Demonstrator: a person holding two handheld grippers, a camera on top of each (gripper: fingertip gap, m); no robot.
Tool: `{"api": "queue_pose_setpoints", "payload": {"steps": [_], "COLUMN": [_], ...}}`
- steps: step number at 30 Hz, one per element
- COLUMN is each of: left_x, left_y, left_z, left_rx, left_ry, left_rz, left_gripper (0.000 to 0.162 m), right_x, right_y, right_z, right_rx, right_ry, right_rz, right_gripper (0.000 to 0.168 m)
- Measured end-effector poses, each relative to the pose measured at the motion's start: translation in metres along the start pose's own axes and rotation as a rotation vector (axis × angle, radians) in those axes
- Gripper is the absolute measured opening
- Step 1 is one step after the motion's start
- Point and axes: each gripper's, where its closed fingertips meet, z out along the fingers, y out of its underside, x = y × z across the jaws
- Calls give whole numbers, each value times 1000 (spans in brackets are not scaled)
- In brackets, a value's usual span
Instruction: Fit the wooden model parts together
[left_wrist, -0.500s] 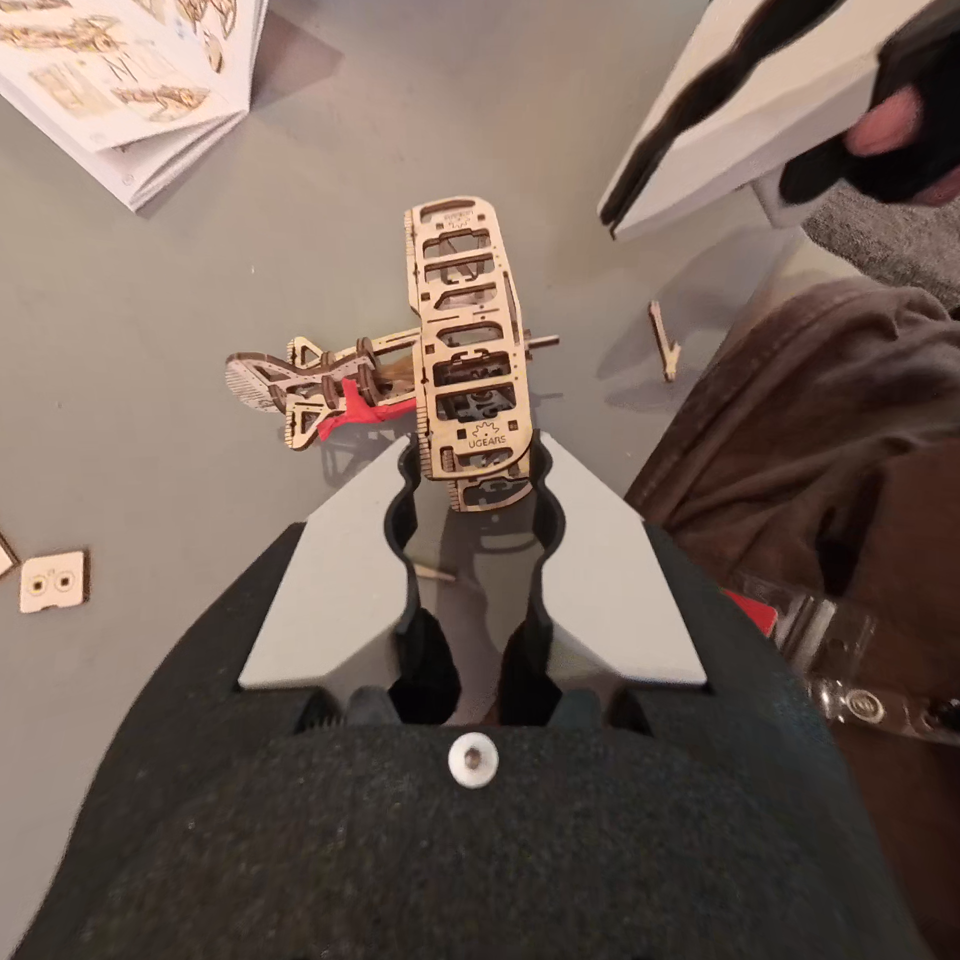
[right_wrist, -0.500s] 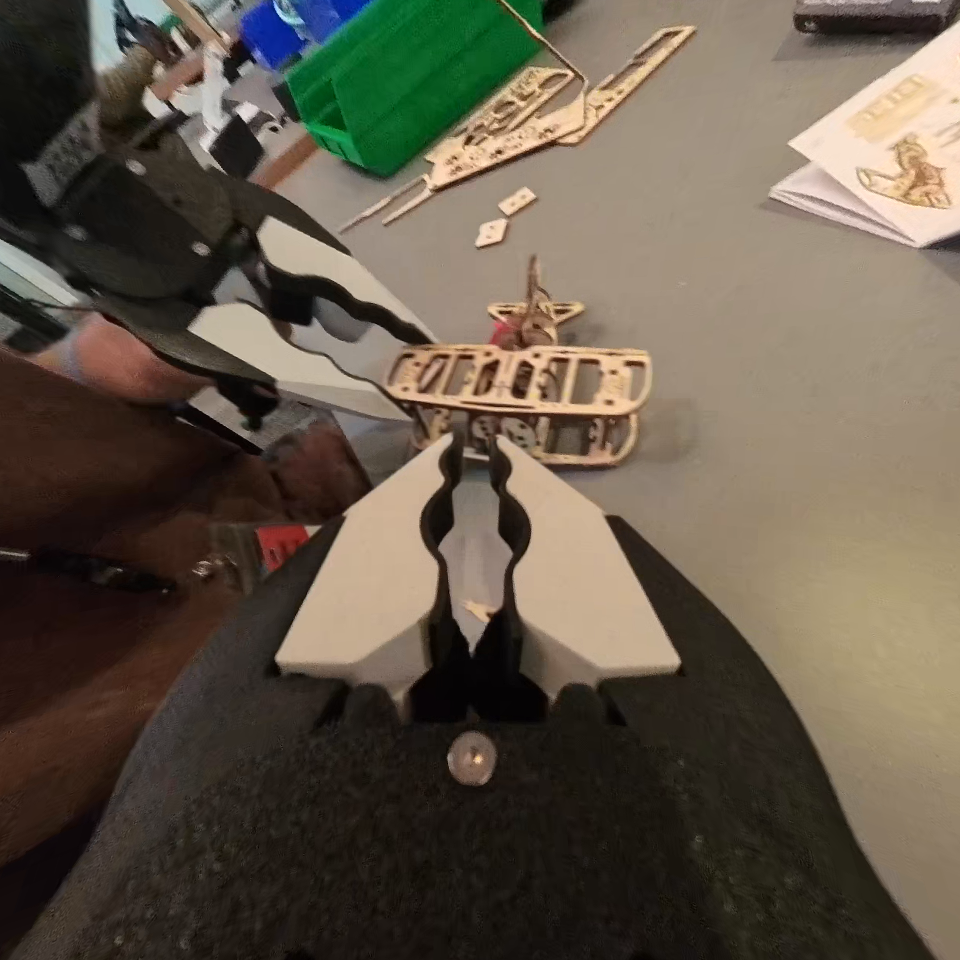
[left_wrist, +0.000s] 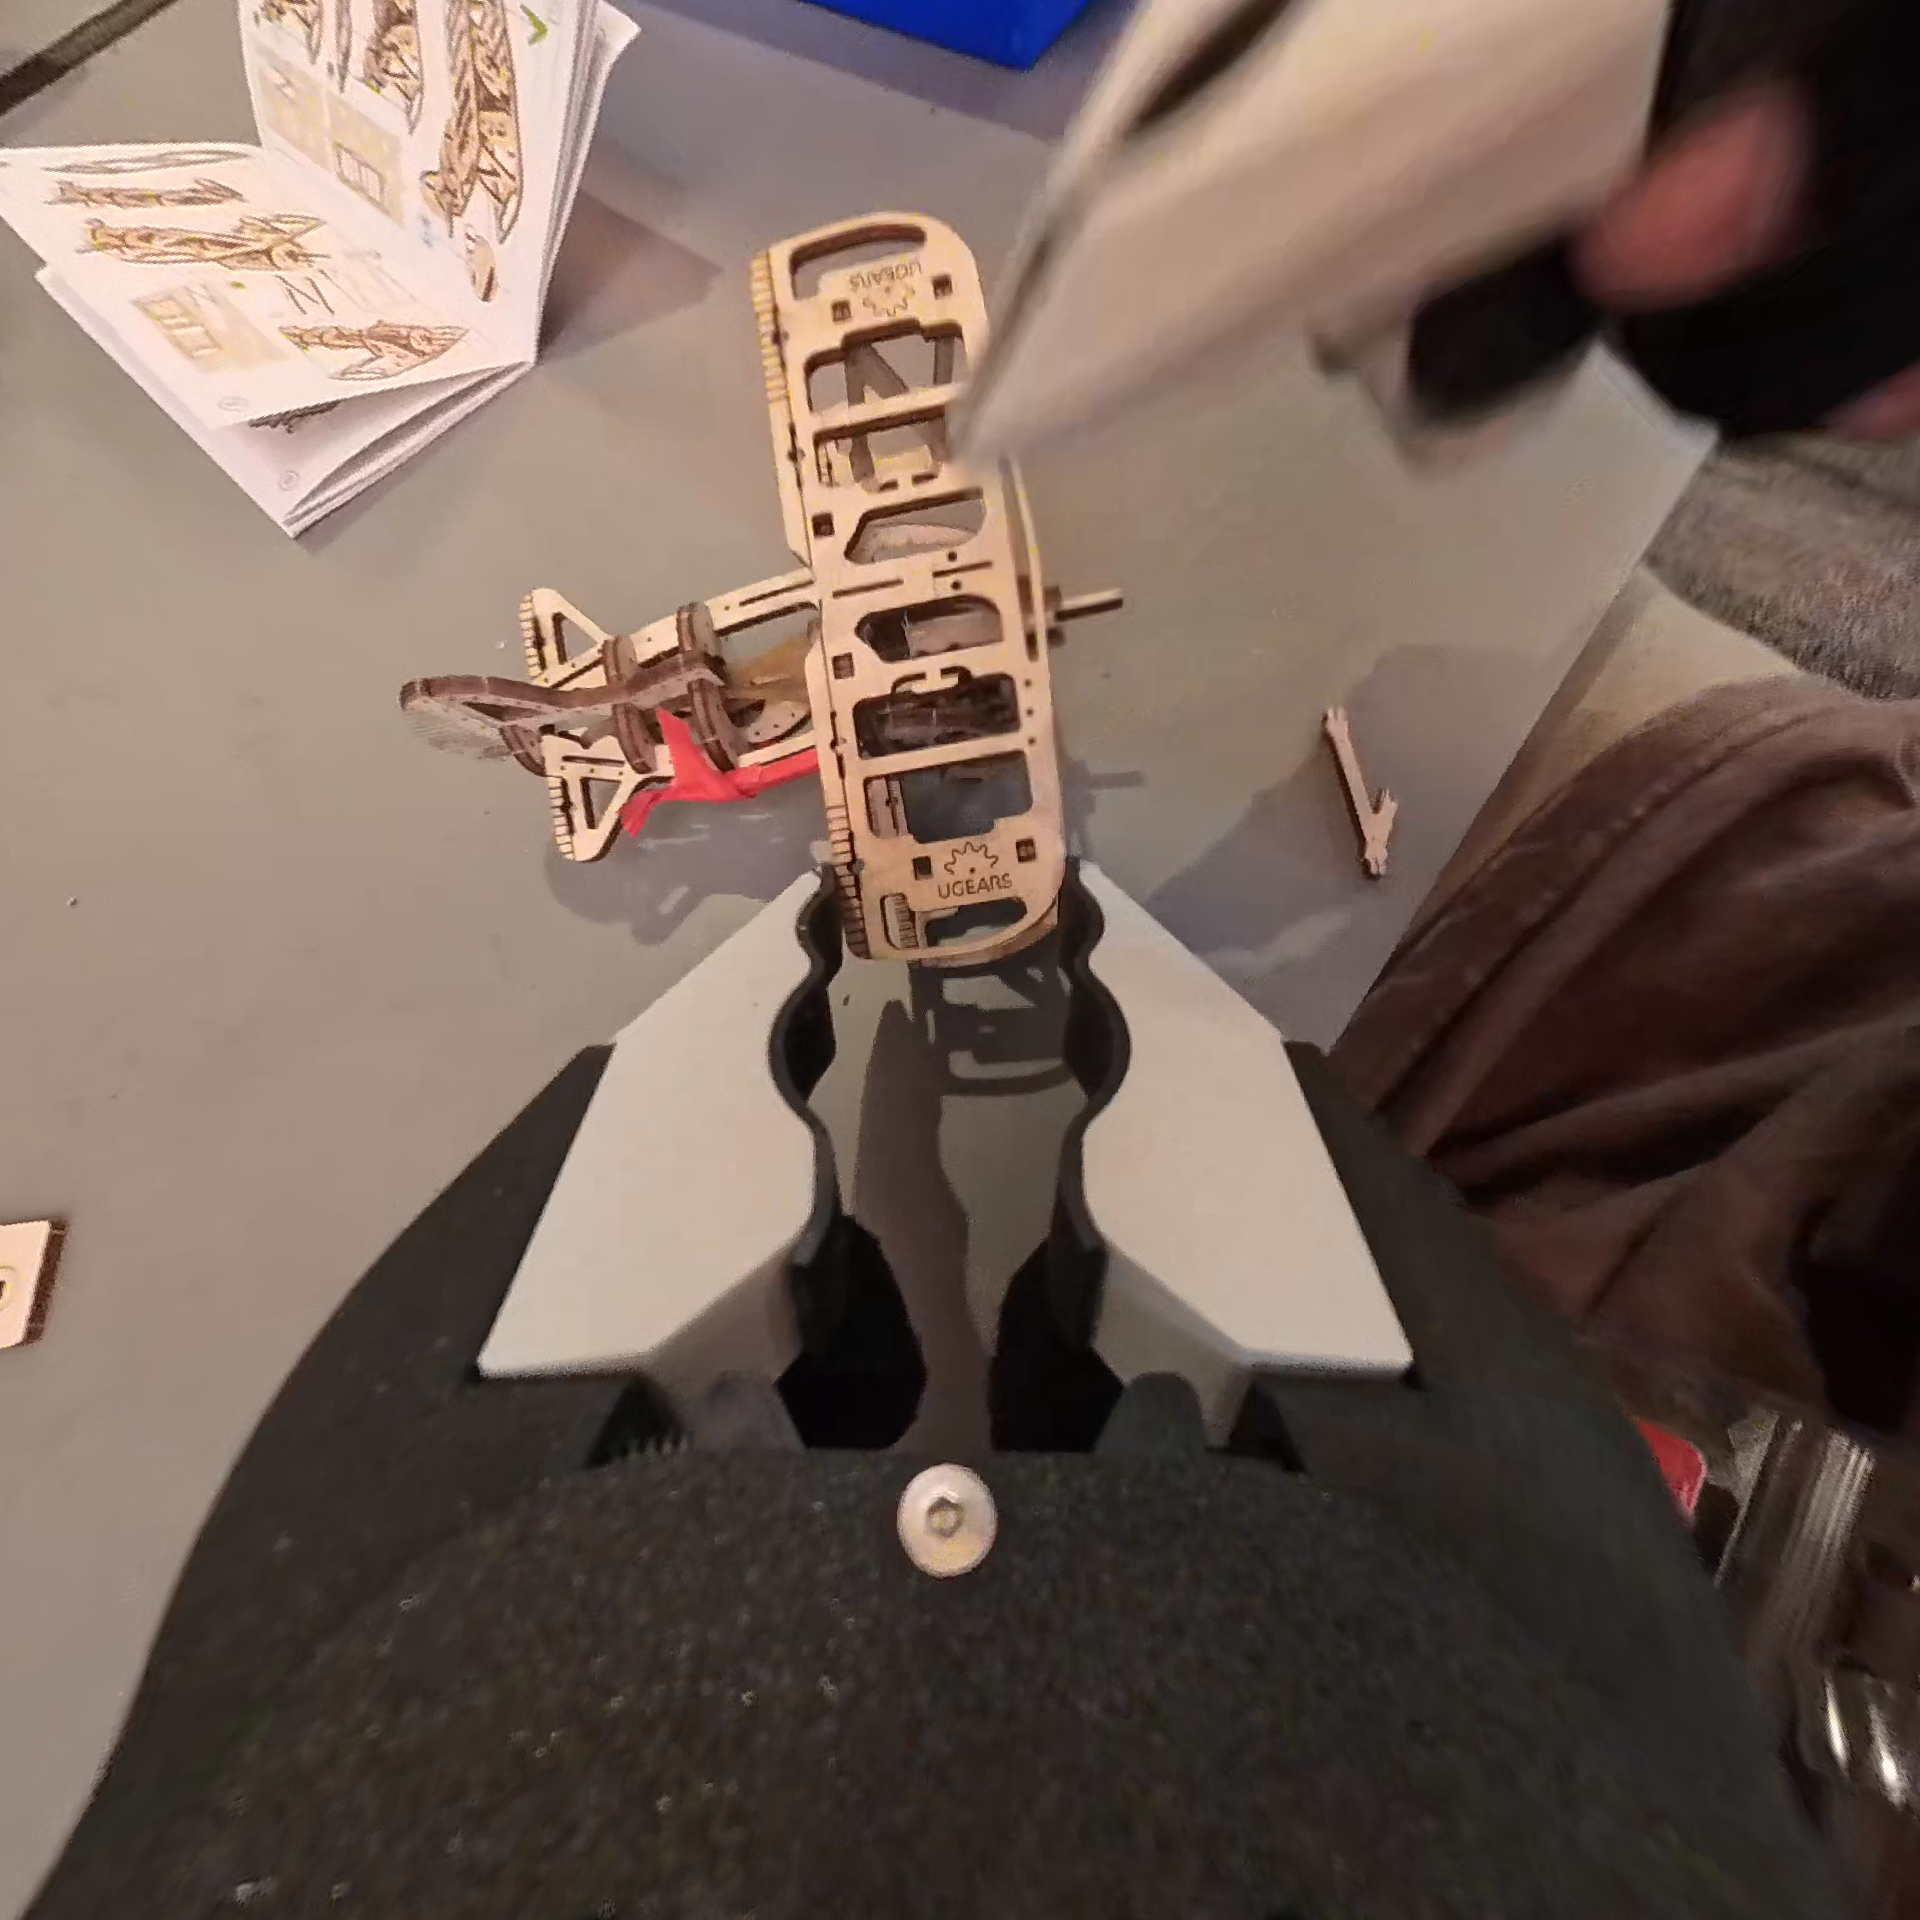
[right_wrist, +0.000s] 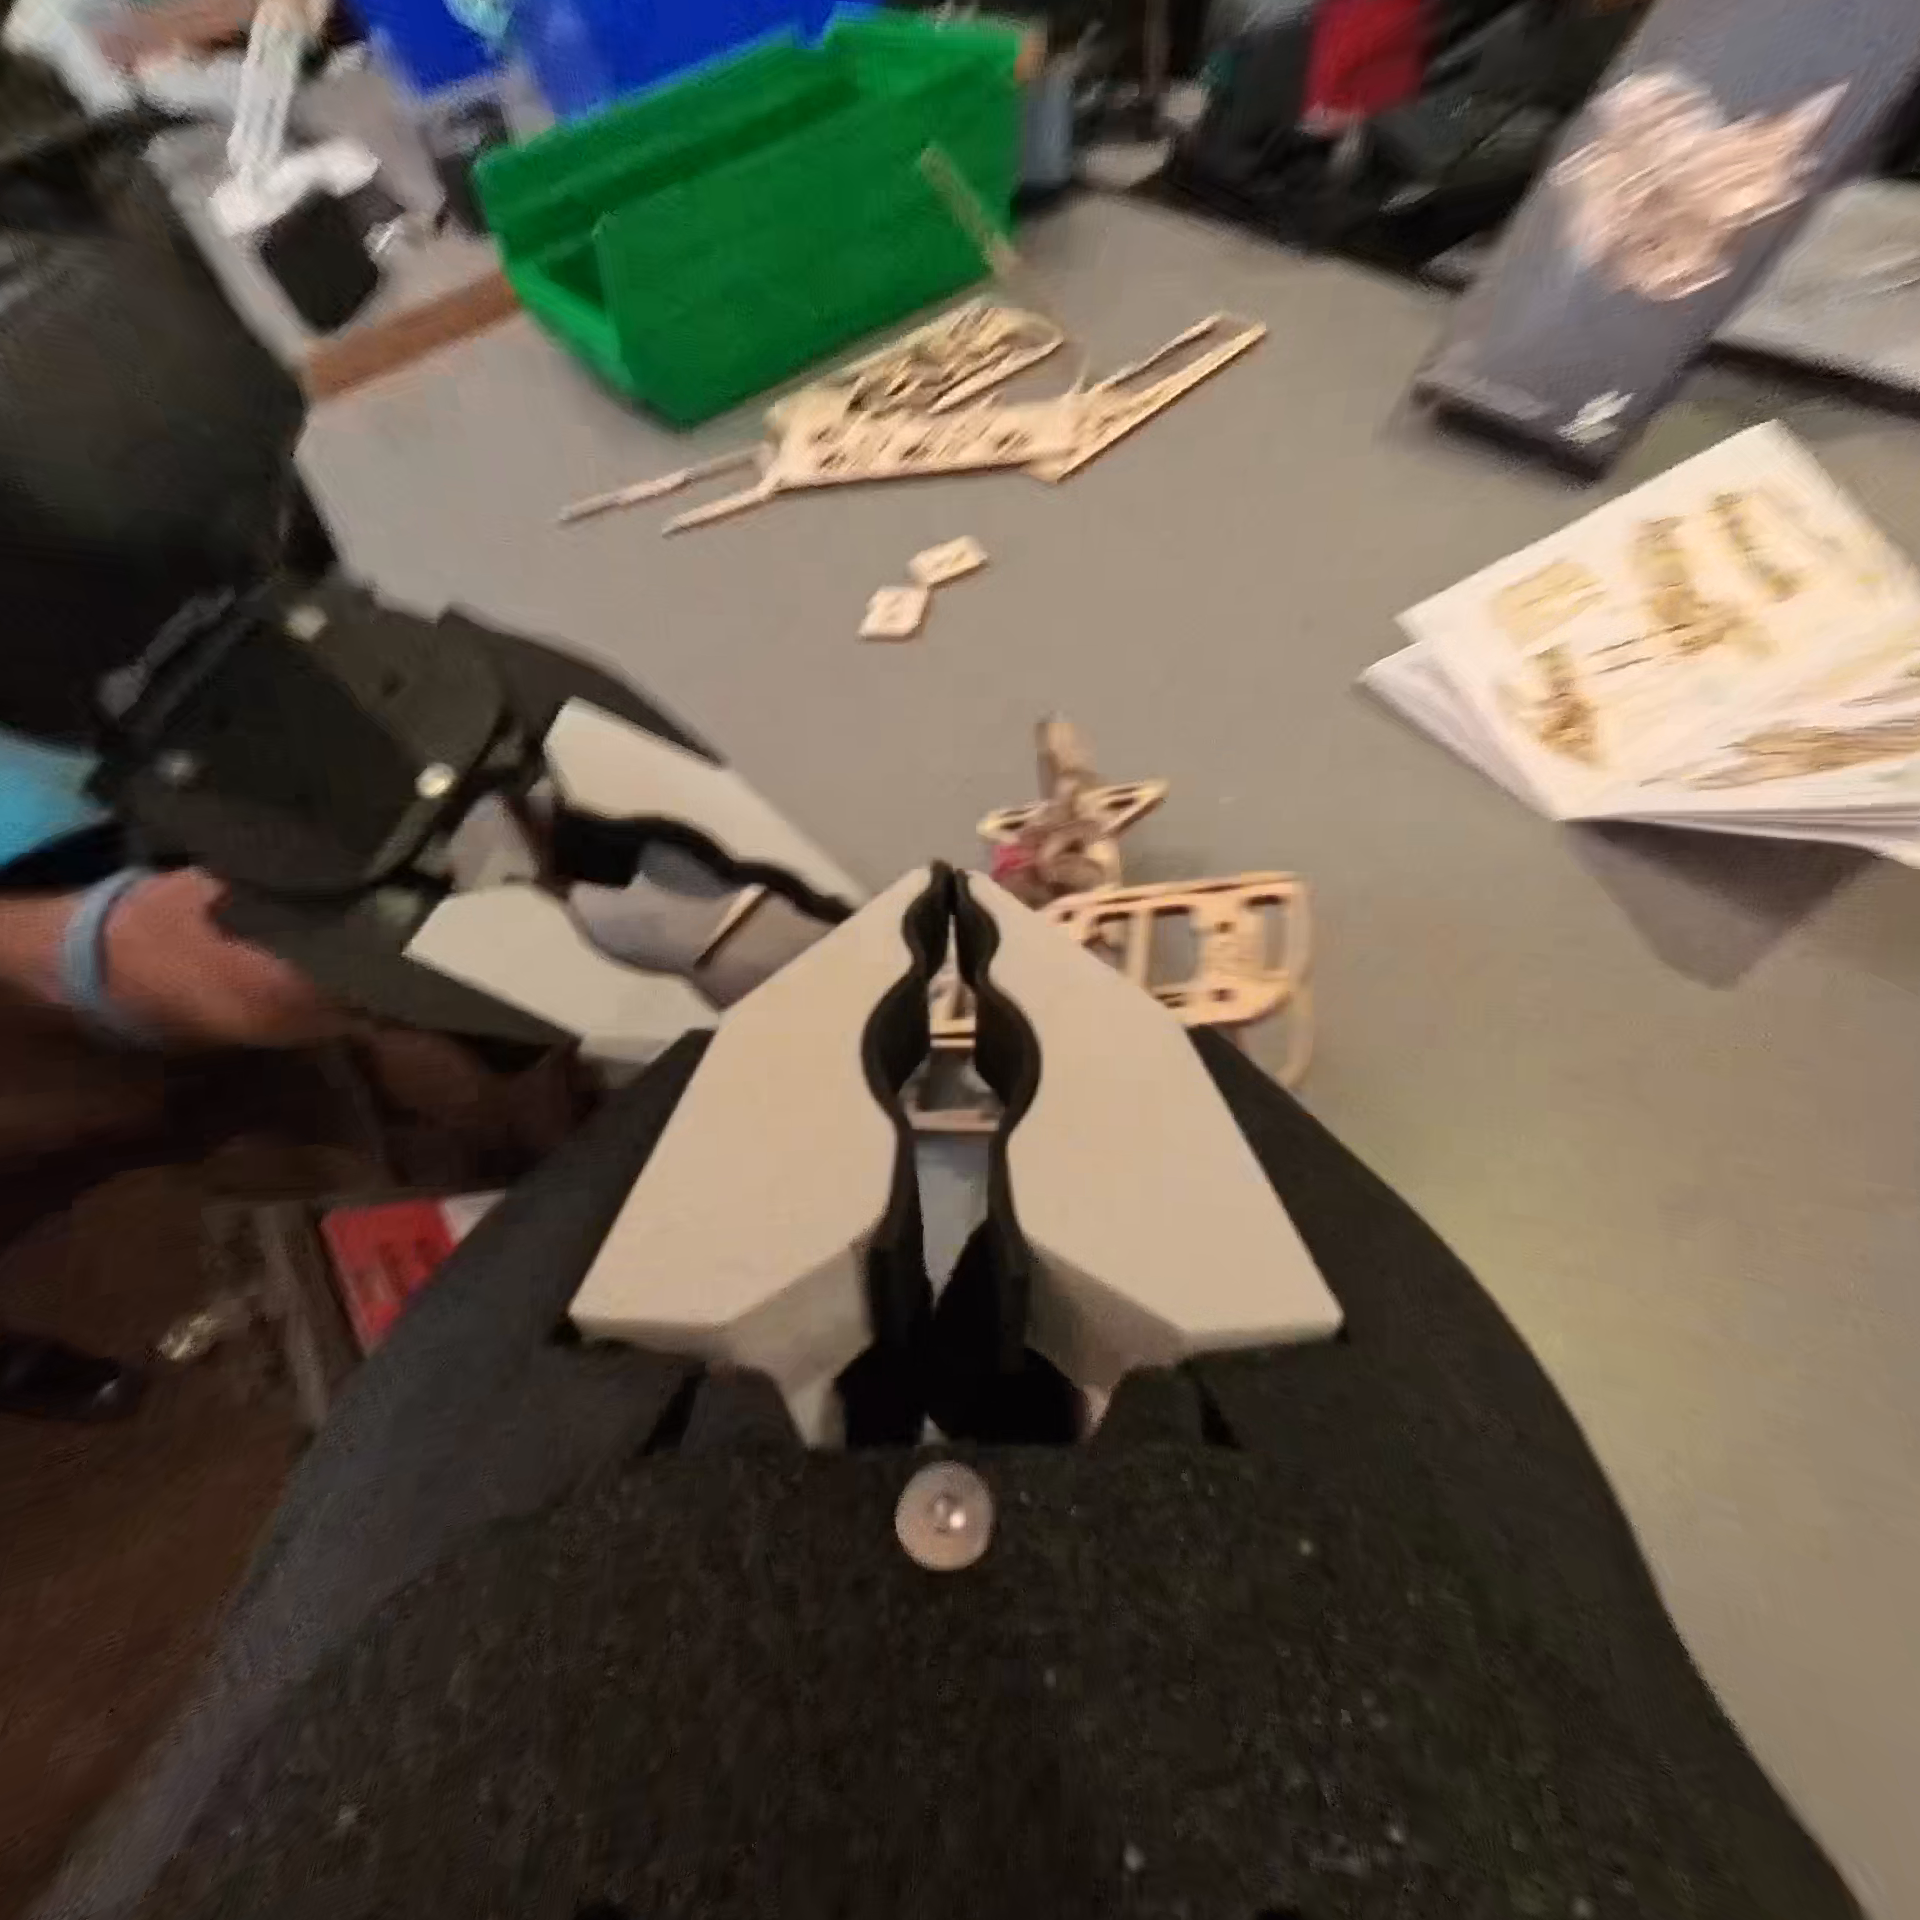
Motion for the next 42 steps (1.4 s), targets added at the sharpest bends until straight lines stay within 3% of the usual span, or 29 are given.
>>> {"api": "queue_pose_setpoints", "payload": {"steps": [2,6,10,14,16,26,29,31,34,37,42], "left_x": [0,1,4,10,13,9,8,5,1,4,8], "left_y": [-1,-2,-1,-1,-1,0,-3,-3,-5,-12,-25], "left_z": [1,2,3,2,1,3,4,4,1,-1,-7], "left_rx": [25,30,51,69,80,83,74,62,84,122,163], "left_ry": [-7,-13,-25,-41,-64,-136,-149,-184,-276,-313,-366], "left_rz": [-21,-14,2,23,25,114,134,175,257,327,397], "left_gripper": [39,39,39,39,39,39,39,38,39,38,38], "right_x": [29,67,52,36,42,35,38,38,22,12,11], "right_y": [-13,24,55,57,59,40,41,35,27,39,15], "right_z": [-18,-10,20,38,44,40,39,37,36,46,39], "right_rx": [98,-6,-80,-120,-131,-80,-60,-4,56,54,204], "right_ry": [95,157,-107,-132,-85,-154,-175,-166,-265,-294,-363], "right_rz": [33,218,617,653,644,656,709,640,700,756,752], "right_gripper": [0,82,109,98,82,58,60,62,59,75,64]}}
